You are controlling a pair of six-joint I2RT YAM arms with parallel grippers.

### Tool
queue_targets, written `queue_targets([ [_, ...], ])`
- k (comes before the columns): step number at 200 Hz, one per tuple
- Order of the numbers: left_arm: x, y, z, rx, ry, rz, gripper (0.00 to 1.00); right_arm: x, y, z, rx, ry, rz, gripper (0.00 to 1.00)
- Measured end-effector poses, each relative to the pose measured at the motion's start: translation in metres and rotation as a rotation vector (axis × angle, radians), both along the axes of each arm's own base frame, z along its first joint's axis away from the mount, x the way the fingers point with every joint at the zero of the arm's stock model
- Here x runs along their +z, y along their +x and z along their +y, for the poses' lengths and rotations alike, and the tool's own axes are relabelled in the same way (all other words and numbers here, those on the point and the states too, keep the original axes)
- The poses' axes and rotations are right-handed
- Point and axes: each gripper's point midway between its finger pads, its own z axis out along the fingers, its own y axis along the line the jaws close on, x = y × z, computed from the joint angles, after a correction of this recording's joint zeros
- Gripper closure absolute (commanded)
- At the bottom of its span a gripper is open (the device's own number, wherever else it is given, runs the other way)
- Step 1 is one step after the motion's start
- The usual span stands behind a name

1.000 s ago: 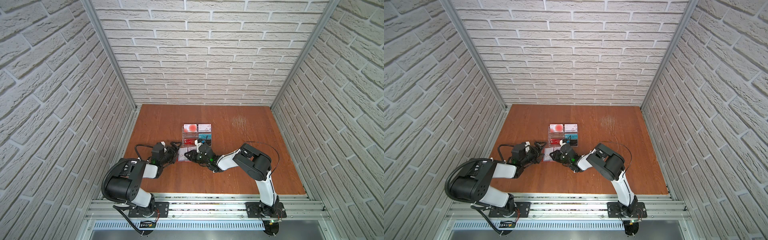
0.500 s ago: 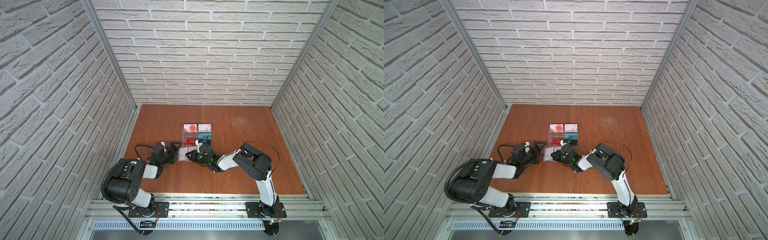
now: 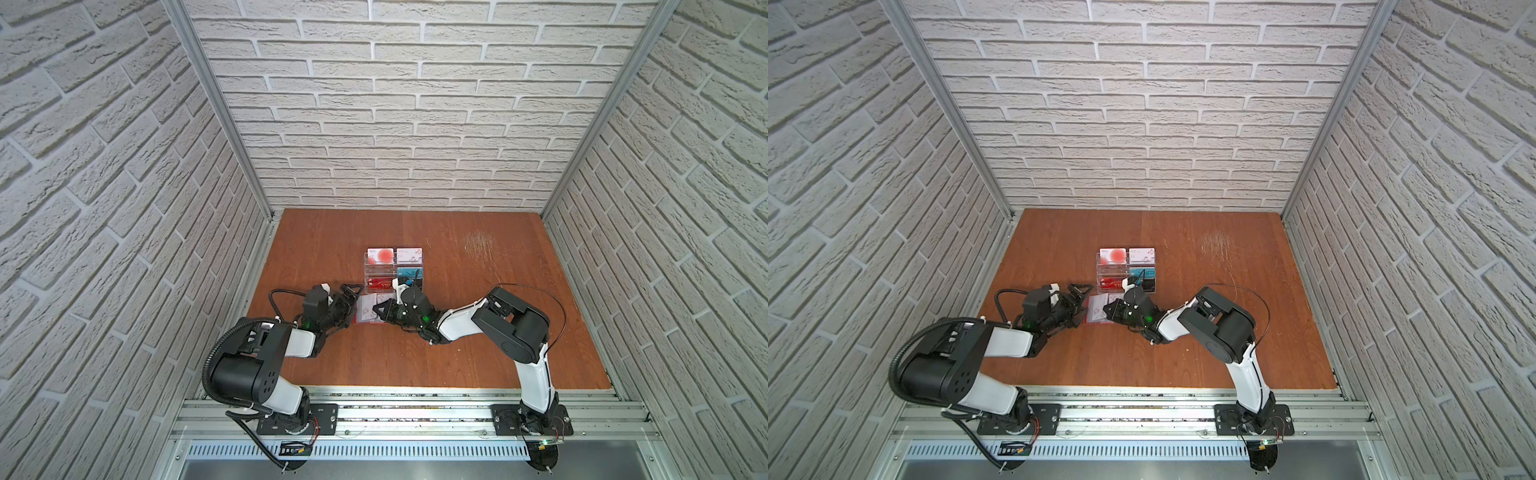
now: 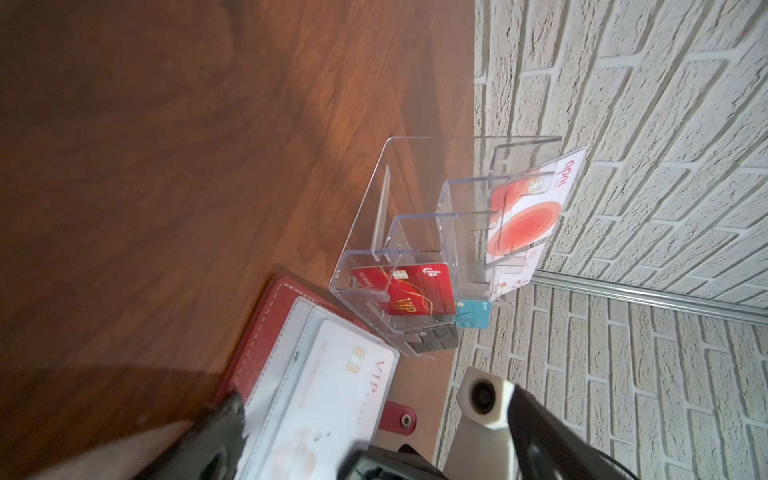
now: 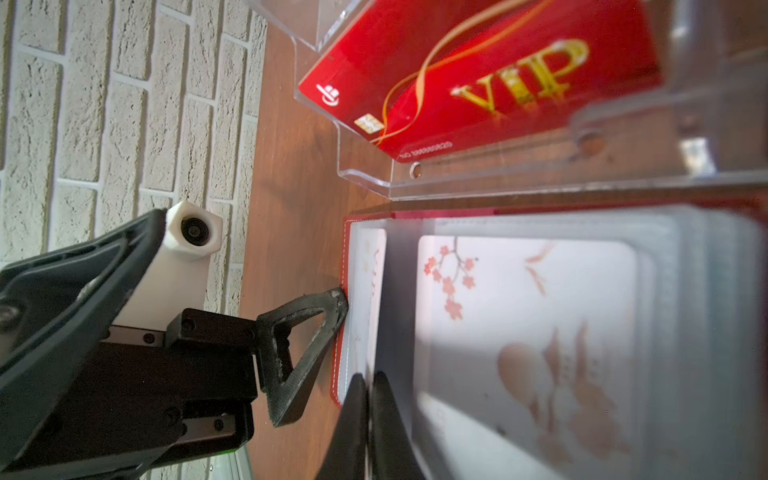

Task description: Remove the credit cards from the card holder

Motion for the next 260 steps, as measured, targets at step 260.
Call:
queue_targets([
  [260,0.003,-0.014,-0.035,-0.138,0.049,0.084,0.02,-0.002,-0.001,-0.007,0.010,-0.035,0.014,0.94],
])
